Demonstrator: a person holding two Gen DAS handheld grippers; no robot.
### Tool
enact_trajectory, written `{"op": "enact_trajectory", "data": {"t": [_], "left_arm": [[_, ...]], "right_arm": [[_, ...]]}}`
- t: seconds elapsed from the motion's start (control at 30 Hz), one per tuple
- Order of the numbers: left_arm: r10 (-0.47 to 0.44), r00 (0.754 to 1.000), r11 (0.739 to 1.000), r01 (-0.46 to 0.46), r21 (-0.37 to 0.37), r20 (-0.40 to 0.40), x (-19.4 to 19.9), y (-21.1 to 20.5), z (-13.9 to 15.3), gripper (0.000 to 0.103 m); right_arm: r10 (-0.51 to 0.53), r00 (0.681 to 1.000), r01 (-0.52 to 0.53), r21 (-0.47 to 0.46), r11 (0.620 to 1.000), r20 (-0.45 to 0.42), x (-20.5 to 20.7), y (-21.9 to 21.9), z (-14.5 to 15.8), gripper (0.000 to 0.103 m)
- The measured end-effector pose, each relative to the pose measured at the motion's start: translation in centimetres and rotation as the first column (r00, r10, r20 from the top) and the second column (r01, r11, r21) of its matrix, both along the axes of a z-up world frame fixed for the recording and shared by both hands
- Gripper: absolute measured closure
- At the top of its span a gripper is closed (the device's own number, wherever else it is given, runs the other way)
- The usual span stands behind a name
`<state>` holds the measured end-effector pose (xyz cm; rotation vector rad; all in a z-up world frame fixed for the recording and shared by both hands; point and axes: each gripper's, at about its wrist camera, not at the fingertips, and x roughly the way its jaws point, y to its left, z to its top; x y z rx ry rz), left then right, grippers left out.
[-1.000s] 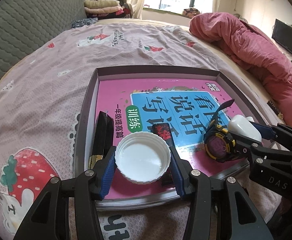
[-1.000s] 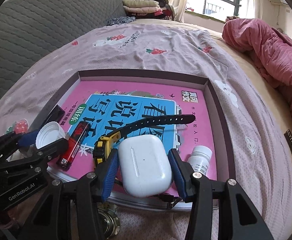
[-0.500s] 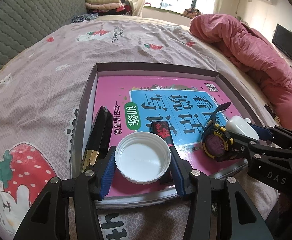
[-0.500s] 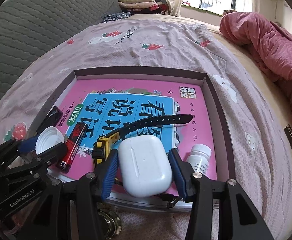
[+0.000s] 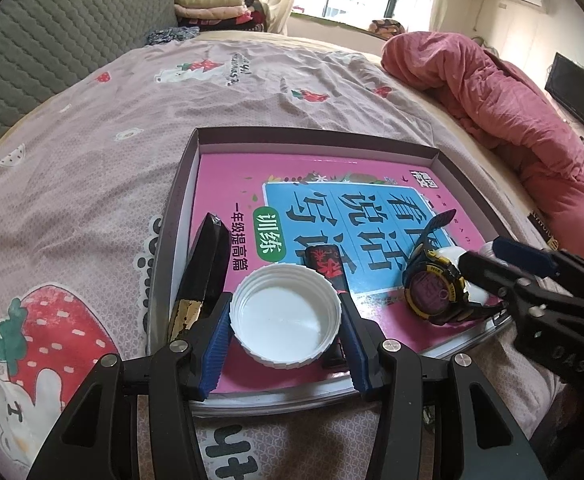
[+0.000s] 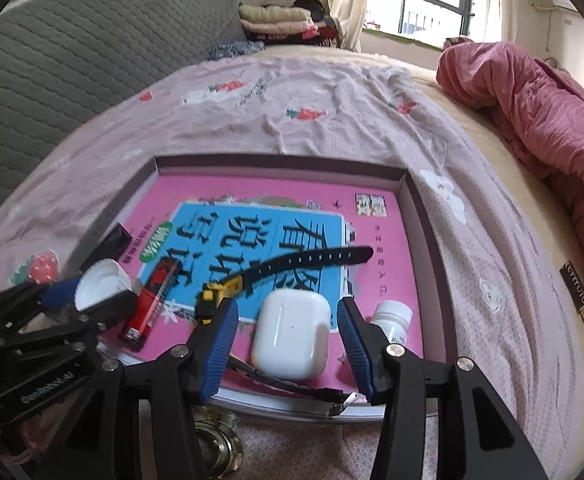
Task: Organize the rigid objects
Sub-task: 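Lower the bottle cap and earbud case into the box and open both grippers, then withdraw both grippers from the box toward the brass fitting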
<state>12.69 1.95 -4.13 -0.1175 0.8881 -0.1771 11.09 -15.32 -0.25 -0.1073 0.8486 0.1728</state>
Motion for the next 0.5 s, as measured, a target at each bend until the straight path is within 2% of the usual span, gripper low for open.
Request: {"op": "enact_trajectory", "data": {"t": [0.17, 0.5], "left_arm": [[0.0, 1.0, 1.0, 0.0, -0.002, 0.001, -0.1, 0.0, 0.1, 0.047], [-0.004, 0.999, 1.0, 0.004, -0.005, 0.034, -0.8, -0.1, 1.1, 0.043]], "right_arm": [[-0.002, 0.999, 0.002, 0.001, 1.0, 0.054, -1.2, -0.5, 1.3, 0.048], [-0.03, 0.996, 0.028, 0.027, 0.999, 0.082, -2.6, -2.1, 2.3, 0.047]]}}
